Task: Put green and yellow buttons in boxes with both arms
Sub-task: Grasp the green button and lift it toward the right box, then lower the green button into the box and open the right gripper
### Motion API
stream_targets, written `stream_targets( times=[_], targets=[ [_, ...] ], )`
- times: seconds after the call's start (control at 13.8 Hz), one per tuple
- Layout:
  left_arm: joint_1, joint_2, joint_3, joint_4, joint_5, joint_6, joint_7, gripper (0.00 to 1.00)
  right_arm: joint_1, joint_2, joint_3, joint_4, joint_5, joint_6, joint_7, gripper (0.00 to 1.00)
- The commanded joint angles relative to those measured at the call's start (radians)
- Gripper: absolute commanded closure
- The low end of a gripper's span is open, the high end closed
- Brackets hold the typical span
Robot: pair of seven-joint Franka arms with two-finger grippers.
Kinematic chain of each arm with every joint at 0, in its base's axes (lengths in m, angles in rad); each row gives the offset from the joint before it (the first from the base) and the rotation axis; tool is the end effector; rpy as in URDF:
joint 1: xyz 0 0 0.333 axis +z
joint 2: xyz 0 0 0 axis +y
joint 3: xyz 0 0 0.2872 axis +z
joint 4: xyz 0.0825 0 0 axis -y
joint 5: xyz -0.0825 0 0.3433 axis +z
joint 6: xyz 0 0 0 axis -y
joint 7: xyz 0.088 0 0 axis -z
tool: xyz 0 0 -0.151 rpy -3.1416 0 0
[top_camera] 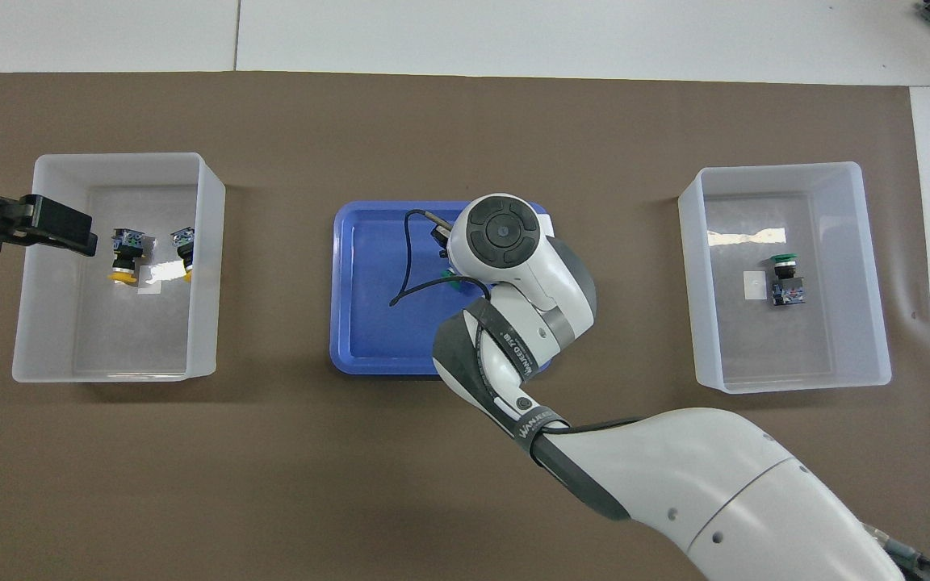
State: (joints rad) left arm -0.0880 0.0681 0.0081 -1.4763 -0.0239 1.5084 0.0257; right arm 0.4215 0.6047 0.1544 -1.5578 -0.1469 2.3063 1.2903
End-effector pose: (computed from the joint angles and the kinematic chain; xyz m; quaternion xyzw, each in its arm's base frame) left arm 0.5234 -0.0458 0.5514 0.9983 -0.0533 -0.0183 0.0112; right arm 0.5739 0.3487 0.2663 -0.9436 0.3220 -0.0577 0.0520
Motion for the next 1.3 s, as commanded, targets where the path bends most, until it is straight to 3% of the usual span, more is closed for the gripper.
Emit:
stream_targets(
  times=[0.0, 0.22, 0.36, 0.65, 0.94, 1.23],
  targets=[
    [-0.015, -0.031, 0.006, -0.048, 0.018, 0.012, -0.009, 0.00, -0.035, -0.095, 0.004, -0.027, -0.013, -0.077, -0.041, 1.00],
    [-0.015, -0.030, 0.004, -0.047, 0.018, 0.030, -0.009, 0.00, -0.090, -0.192, 0.004, -0.050, -0.011, -0.201, -0.136, 1.00],
    [-0.013, -0.030, 0.004, -0.052, 0.016, 0.084, -0.009, 0.00, -0.148, -0.277, 0.004, -0.120, -0.011, -0.235, -0.228, 1.00],
    [-0.010, -0.030, 0.004, -0.064, 0.016, 0.141, -0.007, 0.00, -0.292, -0.428, 0.004, -0.260, 0.001, -0.296, -0.602, 1.00],
    [-0.015, -0.030, 0.004, -0.065, 0.048, 0.141, -0.010, 0.00, -0.436, -0.453, 0.004, -0.269, 0.006, -0.337, -0.894, 1.00],
    [-0.007, -0.030, 0.003, -0.068, 0.047, 0.144, -0.012, 0.00, -0.565, -0.454, 0.002, -0.324, 0.086, -0.288, -1.262, 1.00]
  ],
)
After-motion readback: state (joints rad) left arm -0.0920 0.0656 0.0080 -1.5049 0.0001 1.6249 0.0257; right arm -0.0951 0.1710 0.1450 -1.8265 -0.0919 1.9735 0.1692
